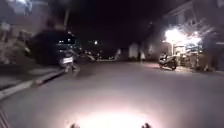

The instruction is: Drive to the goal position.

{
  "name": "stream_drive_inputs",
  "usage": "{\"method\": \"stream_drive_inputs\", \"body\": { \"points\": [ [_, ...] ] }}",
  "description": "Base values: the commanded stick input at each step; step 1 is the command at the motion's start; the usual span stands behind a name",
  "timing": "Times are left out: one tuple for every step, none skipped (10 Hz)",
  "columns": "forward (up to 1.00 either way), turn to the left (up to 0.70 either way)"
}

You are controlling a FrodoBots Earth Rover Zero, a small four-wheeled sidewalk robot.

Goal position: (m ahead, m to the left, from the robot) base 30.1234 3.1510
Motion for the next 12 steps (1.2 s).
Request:
{"method": "stream_drive_inputs", "body": {
  "points": [
    [0.85, 0.0],
    [0.85, 0.0],
    [0.85, 0.0],
    [0.85, 0.0],
    [0.85, 0.0],
    [0.85, 0.0],
    [0.85, 0.0],
    [0.85, 0.0],
    [0.85, 0.0],
    [0.85, 0.0],
    [0.85, 0.0],
    [0.85, 0.0]
  ]
}}
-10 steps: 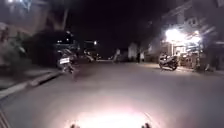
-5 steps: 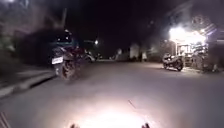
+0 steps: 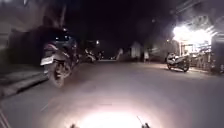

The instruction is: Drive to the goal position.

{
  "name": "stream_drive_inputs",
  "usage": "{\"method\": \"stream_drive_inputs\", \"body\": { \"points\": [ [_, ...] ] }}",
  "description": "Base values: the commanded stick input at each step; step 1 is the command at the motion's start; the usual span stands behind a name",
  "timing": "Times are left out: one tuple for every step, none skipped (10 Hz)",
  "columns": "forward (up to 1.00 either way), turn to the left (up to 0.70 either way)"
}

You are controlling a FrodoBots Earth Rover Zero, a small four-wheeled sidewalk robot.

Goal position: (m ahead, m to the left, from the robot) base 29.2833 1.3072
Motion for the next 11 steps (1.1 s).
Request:
{"method": "stream_drive_inputs", "body": {
  "points": [
    [0.85, 0.0],
    [0.85, 0.0],
    [0.85, 0.0],
    [0.85, 0.0],
    [0.85, 0.0],
    [0.85, 0.0],
    [0.85, 0.0],
    [0.85, 0.0],
    [0.85, 0.0],
    [0.85, 0.0],
    [0.85, 0.0]
  ]
}}
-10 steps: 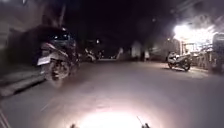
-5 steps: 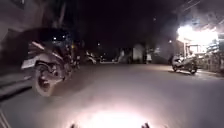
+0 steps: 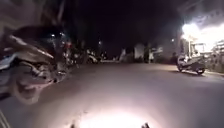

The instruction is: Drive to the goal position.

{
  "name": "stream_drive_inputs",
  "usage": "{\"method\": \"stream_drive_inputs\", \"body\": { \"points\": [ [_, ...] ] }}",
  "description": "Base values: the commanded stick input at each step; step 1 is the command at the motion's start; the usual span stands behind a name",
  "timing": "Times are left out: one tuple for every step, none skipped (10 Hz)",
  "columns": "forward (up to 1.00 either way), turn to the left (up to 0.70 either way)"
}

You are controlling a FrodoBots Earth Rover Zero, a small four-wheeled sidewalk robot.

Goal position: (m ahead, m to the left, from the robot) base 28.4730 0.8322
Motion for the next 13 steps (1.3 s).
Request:
{"method": "stream_drive_inputs", "body": {
  "points": [
    [0.85, 0.0],
    [0.85, 0.0],
    [0.85, 0.0],
    [0.85, 0.0],
    [0.85, 0.0],
    [0.85, 0.0],
    [0.85, 0.0],
    [0.85, 0.0],
    [0.85, 0.0],
    [0.85, 0.0],
    [0.85, 0.0],
    [0.85, 0.0],
    [0.85, -0.08]
  ]
}}
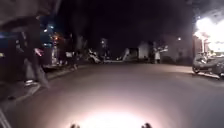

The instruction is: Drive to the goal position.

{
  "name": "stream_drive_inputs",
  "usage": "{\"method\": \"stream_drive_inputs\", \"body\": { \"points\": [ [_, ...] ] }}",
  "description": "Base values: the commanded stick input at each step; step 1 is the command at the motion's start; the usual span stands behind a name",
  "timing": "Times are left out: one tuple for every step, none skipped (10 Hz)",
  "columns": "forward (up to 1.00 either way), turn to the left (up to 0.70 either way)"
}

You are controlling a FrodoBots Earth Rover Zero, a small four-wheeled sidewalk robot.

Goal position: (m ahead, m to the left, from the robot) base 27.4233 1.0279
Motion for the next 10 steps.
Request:
{"method": "stream_drive_inputs", "body": {
  "points": [
    [0.85, -0.24],
    [0.85, 0.0],
    [0.85, 0.0],
    [0.85, 0.0],
    [0.85, 0.0],
    [0.85, 0.0],
    [0.85, 0.0],
    [0.85, 0.0],
    [0.85, 0.0],
    [0.85, 0.0]
  ]
}}
